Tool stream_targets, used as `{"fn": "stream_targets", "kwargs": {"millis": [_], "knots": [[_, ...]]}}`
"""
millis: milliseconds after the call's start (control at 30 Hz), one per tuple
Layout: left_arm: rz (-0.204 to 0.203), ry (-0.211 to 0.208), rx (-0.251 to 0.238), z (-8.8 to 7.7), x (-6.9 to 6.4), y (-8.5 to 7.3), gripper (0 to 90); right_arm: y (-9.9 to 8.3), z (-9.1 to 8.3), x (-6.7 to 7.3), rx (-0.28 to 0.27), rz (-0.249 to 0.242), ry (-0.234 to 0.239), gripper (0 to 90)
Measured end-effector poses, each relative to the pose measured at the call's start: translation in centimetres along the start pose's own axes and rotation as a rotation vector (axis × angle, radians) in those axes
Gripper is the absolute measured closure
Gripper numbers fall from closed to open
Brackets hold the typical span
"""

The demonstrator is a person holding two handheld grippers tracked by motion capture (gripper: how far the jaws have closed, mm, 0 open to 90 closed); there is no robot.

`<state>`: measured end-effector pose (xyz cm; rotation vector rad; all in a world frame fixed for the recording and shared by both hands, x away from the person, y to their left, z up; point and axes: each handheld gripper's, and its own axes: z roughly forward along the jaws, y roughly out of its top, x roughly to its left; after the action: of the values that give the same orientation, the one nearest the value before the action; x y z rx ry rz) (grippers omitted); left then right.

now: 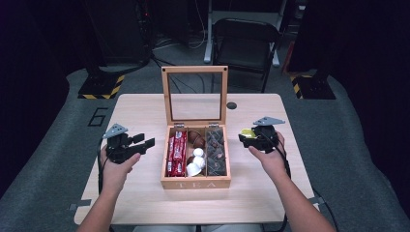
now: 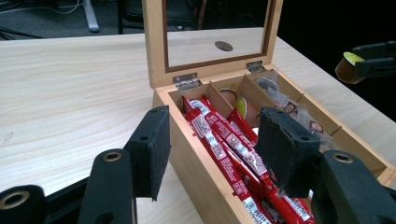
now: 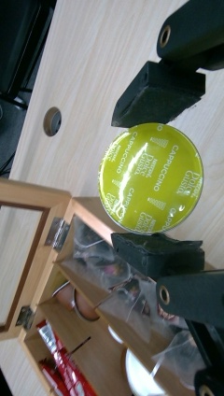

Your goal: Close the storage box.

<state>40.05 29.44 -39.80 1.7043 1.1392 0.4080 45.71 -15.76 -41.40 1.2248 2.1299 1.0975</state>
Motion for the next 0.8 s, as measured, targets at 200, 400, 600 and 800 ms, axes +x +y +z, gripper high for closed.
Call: {"fn": "stream_targets", "kwargs": {"millis": [200,400,600,800], "knots": [[0.001,-0.002,0.003,0.0,0.0,0.0,44.4,-1.1,-0.1,-0.8,0.006,0.020,-0.015,37.0],[0.000,-0.001,0.003,0.0,0.0,0.0,44.4,-2.3,-0.2,-1.5,0.012,0.038,-0.036,37.0],[0.000,0.000,0.003,0.0,0.0,0.0,44.4,-3.3,-0.4,-2.2,0.014,0.054,-0.059,37.0],[0.000,0.000,0.004,0.0,0.0,0.0,44.4,-4.3,-0.6,-2.8,0.015,0.083,-0.072,37.0]]}}
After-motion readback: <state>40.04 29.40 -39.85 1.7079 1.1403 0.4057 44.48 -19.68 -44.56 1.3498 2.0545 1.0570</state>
